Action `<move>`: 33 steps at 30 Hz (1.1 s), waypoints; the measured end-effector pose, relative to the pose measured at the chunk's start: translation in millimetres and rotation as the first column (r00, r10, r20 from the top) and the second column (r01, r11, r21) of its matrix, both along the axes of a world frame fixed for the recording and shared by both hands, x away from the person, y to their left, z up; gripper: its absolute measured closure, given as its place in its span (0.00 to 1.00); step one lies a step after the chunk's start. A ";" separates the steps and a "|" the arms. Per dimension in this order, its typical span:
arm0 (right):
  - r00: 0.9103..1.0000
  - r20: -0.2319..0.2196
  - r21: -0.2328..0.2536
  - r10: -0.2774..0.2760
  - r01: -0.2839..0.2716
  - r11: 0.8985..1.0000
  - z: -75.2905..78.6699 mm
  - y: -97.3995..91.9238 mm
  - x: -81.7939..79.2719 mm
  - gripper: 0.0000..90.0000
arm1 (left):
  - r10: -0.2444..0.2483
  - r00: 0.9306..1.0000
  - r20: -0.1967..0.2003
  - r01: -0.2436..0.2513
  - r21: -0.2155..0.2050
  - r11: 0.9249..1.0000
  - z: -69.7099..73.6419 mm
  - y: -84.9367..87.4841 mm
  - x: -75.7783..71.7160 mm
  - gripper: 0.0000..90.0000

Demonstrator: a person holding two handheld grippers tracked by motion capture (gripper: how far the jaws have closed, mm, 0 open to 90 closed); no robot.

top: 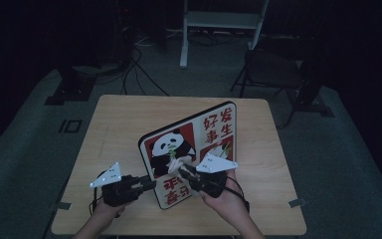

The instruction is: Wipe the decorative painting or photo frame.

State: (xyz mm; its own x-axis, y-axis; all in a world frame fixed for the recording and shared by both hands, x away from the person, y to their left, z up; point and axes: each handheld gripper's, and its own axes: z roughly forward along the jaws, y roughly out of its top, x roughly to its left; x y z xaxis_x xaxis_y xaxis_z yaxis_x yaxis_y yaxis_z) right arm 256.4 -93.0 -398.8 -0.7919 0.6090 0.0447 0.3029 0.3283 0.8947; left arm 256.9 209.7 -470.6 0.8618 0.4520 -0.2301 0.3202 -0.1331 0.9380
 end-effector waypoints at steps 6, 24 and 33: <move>0.996 0.095 0.054 -0.002 -0.003 0.999 39.4 2.8 4.0 0.87 | 0.016 1.000 0.002 -0.016 0.000 1.000 6.7 2.0 -3.2 0.77; 0.980 0.200 0.093 -0.015 -0.004 0.996 78.1 33.0 23.5 0.86 | 0.024 1.000 0.009 -0.024 -0.035 0.999 11.9 7.7 -5.3 0.87; 0.986 0.168 0.050 -0.023 0.014 0.999 53.5 36.5 26.5 0.87 | 0.010 1.000 0.000 -0.010 -0.038 0.999 11.3 6.9 -4.0 0.87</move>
State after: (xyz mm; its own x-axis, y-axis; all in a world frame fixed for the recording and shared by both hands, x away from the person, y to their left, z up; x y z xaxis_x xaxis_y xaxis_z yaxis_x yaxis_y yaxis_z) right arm 282.9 -56.5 -345.3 -0.7793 0.6240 -0.0585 0.1521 0.2788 0.9482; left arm 252.8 216.7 -459.4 0.8572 0.4517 -0.2472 0.3211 -0.0936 0.9424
